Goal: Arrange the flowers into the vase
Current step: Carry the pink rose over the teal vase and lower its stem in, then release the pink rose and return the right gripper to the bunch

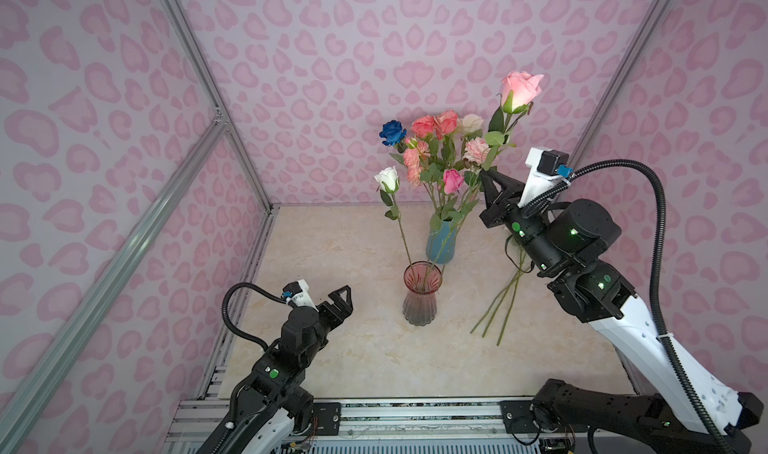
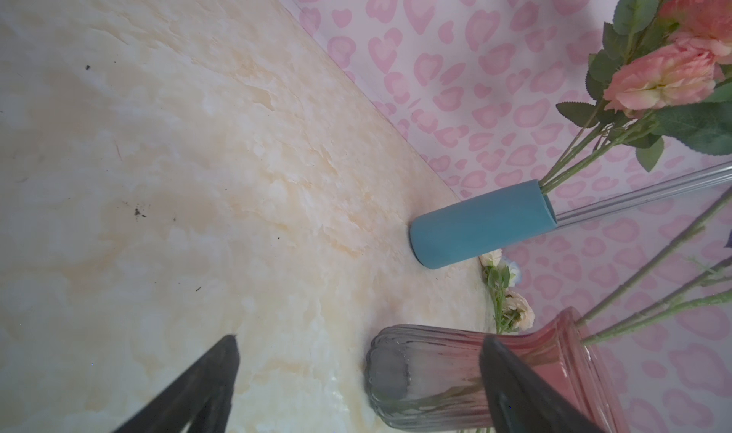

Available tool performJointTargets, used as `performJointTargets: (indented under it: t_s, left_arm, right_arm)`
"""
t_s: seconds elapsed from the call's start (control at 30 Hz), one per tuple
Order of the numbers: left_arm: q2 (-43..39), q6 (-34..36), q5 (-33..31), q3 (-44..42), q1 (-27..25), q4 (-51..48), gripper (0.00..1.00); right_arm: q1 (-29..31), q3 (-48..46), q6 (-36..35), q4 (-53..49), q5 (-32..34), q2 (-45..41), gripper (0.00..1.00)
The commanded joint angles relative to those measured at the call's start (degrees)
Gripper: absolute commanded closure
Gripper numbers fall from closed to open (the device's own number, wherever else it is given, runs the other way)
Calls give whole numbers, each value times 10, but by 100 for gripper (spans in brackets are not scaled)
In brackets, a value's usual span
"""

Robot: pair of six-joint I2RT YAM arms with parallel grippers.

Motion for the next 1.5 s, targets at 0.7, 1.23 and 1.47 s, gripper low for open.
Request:
performJointTargets:
  t_s: [0.7, 1.23, 1.47]
  left_arm:
    - [41, 35, 48, -4, 0, 56, 4]
    - [81, 37, 61, -2, 0, 79, 4]
    - [123, 46, 73, 19, 0, 94, 4]
  right_arm:
    - [56, -170, -38, 68, 3, 52, 100]
    - [71, -220, -26, 56, 23, 19, 65]
    - [82, -231, -30, 37, 35, -16, 62]
